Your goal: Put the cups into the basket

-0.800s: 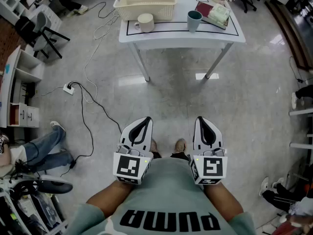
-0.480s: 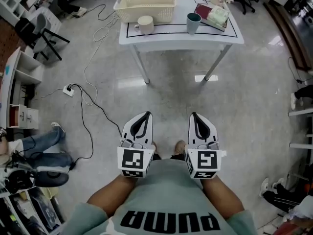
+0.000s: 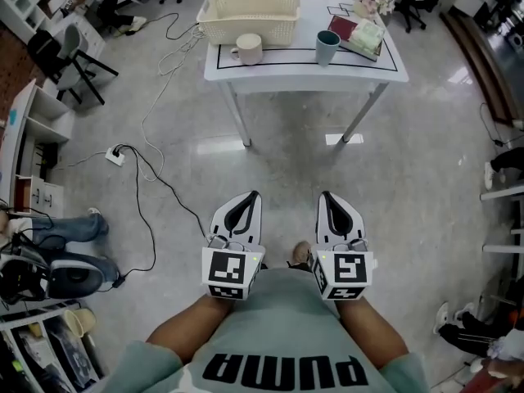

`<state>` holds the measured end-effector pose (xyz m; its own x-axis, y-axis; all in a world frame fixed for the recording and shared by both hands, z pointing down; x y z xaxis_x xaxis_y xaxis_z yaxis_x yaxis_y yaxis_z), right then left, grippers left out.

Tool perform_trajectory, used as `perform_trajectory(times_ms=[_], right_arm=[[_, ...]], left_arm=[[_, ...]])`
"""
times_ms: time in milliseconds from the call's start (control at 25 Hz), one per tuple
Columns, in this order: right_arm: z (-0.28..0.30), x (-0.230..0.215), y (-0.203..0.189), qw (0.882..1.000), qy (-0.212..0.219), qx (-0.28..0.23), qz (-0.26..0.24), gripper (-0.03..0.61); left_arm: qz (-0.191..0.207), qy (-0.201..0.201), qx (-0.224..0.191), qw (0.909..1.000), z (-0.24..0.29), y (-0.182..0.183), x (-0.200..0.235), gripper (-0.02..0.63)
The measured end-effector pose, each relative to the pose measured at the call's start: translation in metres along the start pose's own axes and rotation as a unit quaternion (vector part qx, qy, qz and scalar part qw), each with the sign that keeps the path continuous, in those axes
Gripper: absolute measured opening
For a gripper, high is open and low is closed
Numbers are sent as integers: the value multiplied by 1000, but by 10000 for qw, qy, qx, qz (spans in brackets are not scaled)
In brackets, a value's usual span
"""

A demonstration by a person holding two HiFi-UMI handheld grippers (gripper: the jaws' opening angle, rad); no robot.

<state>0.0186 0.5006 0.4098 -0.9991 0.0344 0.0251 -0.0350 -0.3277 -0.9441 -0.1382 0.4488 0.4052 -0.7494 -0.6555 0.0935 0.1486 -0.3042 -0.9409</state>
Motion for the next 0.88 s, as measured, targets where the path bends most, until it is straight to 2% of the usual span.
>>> perform_trajectory(times_ms=[160,600,880], right_arm=[[1,8,11,9998,-47,-140,106,11],[17,34,28,9977,-617,-254,117,11],[35,50,43,9980,-572,-259,-40,12]], left_arm=[[-39,-61,-71,9999,-1,8,12,5],[160,-451,-270,9985,-9,22,65,5],[133,-471,-369,9981,-5,34,88,5]])
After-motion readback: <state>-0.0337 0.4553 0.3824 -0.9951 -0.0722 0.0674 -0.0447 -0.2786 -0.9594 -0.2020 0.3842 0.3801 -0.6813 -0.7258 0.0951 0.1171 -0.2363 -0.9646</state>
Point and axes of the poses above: the fingertips, and each gripper's own axes: z forward along the fingers, x to its left, y out of its top, the point moved 4 cm from there along -z, backward along the fingers, and after that the axes turned 4 degrees about -z, right-handed, at the moved point
